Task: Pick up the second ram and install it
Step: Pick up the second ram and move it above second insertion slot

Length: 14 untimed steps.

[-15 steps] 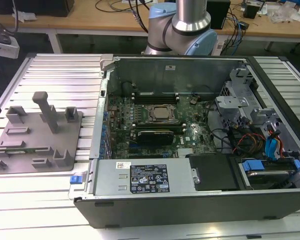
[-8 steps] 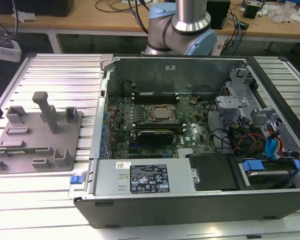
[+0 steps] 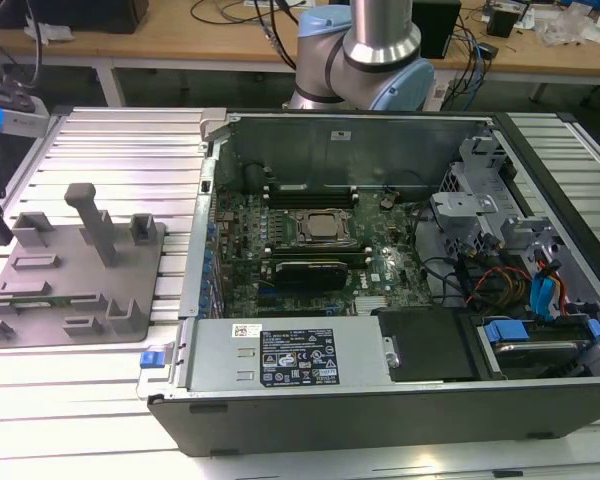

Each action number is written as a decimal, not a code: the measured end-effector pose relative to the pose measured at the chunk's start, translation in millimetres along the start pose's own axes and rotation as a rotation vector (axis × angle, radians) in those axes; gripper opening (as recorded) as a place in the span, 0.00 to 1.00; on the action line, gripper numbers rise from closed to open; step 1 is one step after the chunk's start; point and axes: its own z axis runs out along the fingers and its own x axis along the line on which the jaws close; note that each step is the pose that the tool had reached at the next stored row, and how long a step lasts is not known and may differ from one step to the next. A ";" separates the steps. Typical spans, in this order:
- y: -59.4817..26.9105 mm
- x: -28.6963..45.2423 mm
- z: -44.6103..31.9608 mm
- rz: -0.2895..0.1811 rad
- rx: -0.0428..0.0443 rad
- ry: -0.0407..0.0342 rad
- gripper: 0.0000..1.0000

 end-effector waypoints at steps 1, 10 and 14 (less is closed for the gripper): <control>0.0 0.0 1.1 0.000 0.0000 0.0000 0.08; -0.9 0.5 20.3 0.000 0.0000 -0.0011 0.08; -1.3 0.7 28.2 0.000 0.0001 -0.0012 0.08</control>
